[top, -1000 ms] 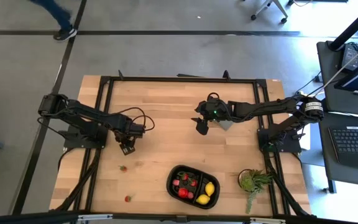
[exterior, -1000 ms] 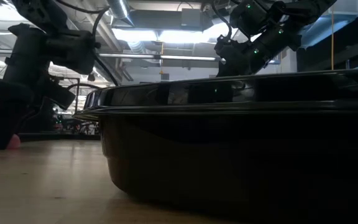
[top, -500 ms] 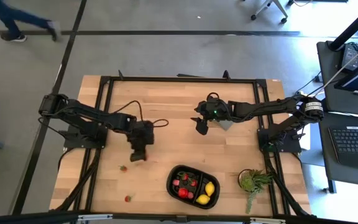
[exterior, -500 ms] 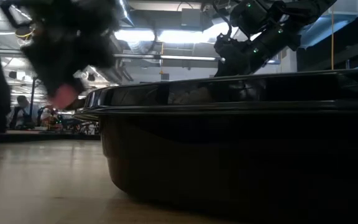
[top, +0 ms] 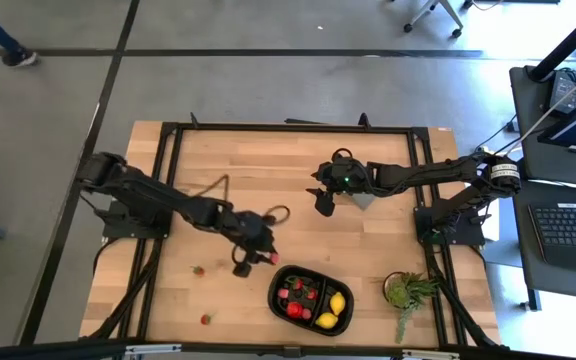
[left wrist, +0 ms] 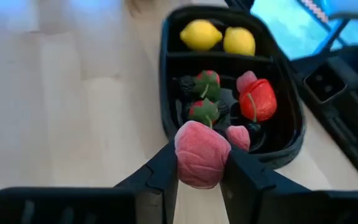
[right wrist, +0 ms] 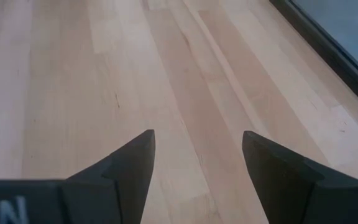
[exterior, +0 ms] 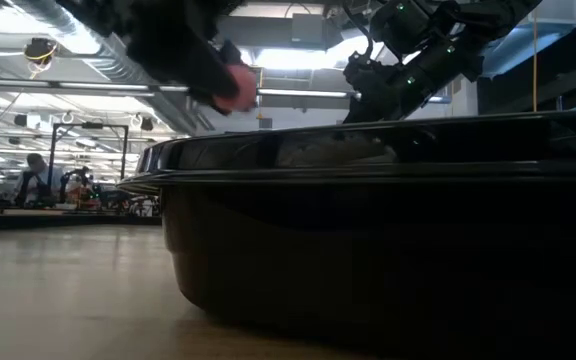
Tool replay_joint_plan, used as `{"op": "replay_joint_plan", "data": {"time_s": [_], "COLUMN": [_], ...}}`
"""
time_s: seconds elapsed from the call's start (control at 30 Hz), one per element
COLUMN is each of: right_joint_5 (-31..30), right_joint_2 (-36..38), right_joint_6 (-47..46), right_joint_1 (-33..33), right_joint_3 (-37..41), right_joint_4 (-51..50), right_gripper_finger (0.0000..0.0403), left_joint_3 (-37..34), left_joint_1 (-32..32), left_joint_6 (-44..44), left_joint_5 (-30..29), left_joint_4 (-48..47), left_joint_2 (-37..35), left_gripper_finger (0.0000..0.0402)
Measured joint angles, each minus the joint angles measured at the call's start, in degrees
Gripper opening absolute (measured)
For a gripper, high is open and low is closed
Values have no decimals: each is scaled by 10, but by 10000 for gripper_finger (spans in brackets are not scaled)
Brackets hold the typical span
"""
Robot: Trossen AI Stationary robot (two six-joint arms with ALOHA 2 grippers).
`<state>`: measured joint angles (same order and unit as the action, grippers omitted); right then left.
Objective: Pick and placing Produce into tupperware
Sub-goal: Put the peach into the black bin
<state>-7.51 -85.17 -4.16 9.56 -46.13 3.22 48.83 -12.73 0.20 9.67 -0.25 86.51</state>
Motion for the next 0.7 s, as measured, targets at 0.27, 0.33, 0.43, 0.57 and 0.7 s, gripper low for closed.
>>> {"op": "replay_joint_plan", "data": {"time_s": [0.27, 0.33, 0.43, 0.57, 0.7], "right_joint_5": [0, 0, 0, 0, 0], "right_joint_2": [0, 0, 0, 0, 0], "right_joint_6": [-2, -2, -3, -3, -3], "right_joint_1": [0, 0, 0, 0, 0], "right_joint_3": [0, 0, 0, 0, 0], "right_joint_4": [0, -1, -2, -6, -11], "right_gripper_finger": [243, 243, 243, 243, 243], "left_joint_3": [92, 111, 131, 136, 136], "left_joint_1": [-41, -47, -49, -47, -45], "left_joint_6": [20, 20, 20, 19, 19], "left_joint_5": [11, 14, 14, 13, 14], "left_joint_4": [-1, -8, -8, -7, -14], "left_joint_2": [154, 180, 203, 208, 203], "left_gripper_finger": [82, 84, 100, 123, 139]}}
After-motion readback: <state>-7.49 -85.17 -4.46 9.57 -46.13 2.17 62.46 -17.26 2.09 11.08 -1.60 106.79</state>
